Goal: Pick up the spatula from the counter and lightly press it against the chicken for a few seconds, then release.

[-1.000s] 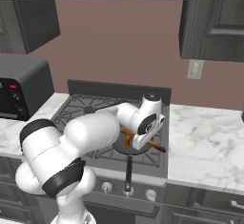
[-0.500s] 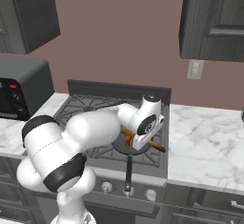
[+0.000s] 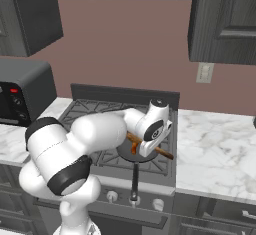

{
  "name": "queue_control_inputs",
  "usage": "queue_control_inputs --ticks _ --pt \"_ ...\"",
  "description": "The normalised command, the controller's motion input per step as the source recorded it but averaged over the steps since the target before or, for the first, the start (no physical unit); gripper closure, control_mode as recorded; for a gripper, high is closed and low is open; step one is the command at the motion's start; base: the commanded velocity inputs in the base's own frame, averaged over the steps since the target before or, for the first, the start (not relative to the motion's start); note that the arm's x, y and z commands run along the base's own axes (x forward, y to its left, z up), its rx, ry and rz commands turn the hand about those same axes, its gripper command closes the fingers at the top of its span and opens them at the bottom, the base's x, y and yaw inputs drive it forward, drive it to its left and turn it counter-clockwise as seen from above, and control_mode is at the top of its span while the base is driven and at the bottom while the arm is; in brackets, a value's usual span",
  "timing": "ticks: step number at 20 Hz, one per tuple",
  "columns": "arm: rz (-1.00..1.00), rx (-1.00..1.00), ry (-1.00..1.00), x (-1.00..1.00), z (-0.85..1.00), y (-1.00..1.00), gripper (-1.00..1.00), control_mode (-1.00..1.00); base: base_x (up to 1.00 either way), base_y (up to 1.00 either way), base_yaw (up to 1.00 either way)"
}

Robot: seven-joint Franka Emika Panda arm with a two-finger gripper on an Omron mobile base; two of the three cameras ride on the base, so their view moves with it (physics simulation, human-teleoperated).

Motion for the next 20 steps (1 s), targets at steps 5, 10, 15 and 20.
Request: queue_control_inputs --ticks 5,10,15,20 --pt "0.0 0.0 0.0 0.02 -0.02 0.0 1.0 -1.0 0.0 0.0 0.0" --pt "0.0 0.0 0.0 0.03 -0.05 0.0 1.0 -1.0 0.0 0.0 0.0" --pt "0.0 0.0 0.0 0.02 -0.11 0.0 1.0 -1.0 0.0 0.0 0.0" --pt "0.0 0.0 0.0 0.04 -0.12 -0.02 1.0 -1.0 0.0 0.0 0.0"
